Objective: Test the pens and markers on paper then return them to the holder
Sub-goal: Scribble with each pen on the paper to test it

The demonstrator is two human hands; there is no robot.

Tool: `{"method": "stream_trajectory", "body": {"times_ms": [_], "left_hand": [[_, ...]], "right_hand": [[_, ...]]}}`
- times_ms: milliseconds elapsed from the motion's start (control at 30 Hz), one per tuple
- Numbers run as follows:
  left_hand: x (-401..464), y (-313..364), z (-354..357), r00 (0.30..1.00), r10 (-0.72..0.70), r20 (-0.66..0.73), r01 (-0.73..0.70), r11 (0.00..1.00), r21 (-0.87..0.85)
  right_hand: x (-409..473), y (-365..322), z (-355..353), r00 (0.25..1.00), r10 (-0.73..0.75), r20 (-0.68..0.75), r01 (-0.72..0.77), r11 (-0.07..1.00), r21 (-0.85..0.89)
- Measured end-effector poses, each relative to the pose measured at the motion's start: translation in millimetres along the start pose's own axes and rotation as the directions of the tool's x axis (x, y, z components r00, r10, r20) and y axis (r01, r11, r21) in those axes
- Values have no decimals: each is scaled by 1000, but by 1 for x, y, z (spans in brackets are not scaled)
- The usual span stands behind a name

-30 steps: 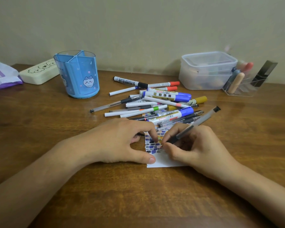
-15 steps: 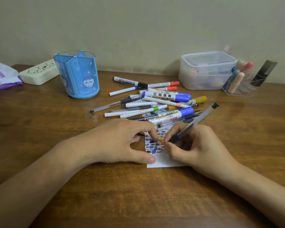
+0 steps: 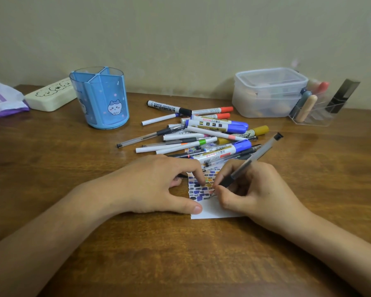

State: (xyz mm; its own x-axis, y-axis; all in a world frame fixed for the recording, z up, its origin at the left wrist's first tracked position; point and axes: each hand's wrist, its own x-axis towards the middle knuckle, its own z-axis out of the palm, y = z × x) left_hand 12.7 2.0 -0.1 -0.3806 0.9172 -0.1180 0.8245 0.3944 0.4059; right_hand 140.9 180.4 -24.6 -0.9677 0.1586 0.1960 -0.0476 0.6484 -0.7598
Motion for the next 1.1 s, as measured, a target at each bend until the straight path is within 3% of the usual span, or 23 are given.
{"method": "stream_trajectory", "body": {"times_ms": [1100], "left_hand": [[-1, 0, -1, 1000, -10, 19, 9, 1000, 9]], "right_hand": [[-1, 3, 1, 1000, -27, 9, 27, 999, 33]]}}
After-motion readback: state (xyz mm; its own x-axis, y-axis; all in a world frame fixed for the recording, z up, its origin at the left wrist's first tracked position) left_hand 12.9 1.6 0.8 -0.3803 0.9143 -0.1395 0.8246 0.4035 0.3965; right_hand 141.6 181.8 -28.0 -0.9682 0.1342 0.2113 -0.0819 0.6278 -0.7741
